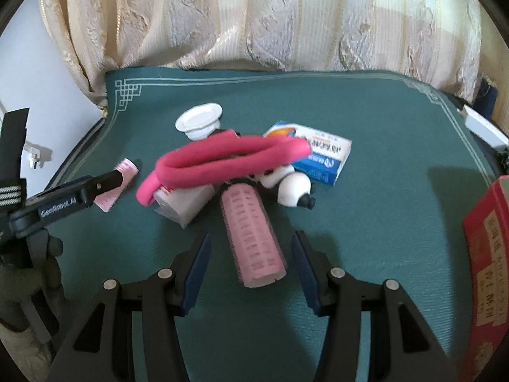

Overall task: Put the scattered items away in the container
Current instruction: 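Grasp a pink hair roller with the left gripper while the right grasps another, then carry both pink rollers over the red tin and open both grippers, then move both open grippers back to the items on the table, then grasp a pink foam curler with the right gripper while the left grasps another, then carry both pink foam curlers into the red tin and release them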

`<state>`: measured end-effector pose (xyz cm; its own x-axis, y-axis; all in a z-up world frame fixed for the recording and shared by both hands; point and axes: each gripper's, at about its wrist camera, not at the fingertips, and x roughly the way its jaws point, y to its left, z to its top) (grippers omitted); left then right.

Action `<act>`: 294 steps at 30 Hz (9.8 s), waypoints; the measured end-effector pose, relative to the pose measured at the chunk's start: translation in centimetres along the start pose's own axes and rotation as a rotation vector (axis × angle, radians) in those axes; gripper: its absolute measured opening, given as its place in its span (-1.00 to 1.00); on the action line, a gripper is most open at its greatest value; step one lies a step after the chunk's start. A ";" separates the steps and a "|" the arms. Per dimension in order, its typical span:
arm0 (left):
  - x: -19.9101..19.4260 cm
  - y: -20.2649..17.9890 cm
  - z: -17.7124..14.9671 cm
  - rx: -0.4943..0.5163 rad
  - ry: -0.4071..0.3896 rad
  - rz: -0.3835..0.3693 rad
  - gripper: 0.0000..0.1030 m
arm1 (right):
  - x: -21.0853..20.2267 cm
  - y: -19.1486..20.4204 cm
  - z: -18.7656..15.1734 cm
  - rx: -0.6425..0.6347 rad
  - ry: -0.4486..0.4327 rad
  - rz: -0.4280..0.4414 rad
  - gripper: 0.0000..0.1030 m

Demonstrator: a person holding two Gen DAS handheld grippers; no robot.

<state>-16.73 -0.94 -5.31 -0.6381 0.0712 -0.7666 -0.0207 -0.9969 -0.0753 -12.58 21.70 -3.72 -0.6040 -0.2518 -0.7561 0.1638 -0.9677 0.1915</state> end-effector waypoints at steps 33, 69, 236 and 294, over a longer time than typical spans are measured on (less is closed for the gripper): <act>-3.3 -4.4 -2.0 0.082 -0.055 -0.229 -0.44 | 1.0 0.4 0.2 -0.027 0.001 -0.047 -0.38; -15.0 -30.0 -8.2 0.448 -0.081 -0.614 -0.44 | -22.7 -19.3 -11.1 0.352 -0.337 -0.281 -0.38; 0.6 -8.1 -0.7 0.266 -0.005 -0.140 0.14 | -4.7 -5.8 -3.4 0.117 -0.090 0.004 0.23; -15.1 -24.6 -6.8 0.372 -0.094 -0.629 -0.67 | -22.1 -16.5 -9.3 0.236 -0.314 -0.284 -0.31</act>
<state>-1.30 22.72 3.77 -0.4823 0.6469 -0.5906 -0.6537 -0.7147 -0.2489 5.37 43.29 4.00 -0.8116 0.0680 -0.5802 -0.2016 -0.9648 0.1689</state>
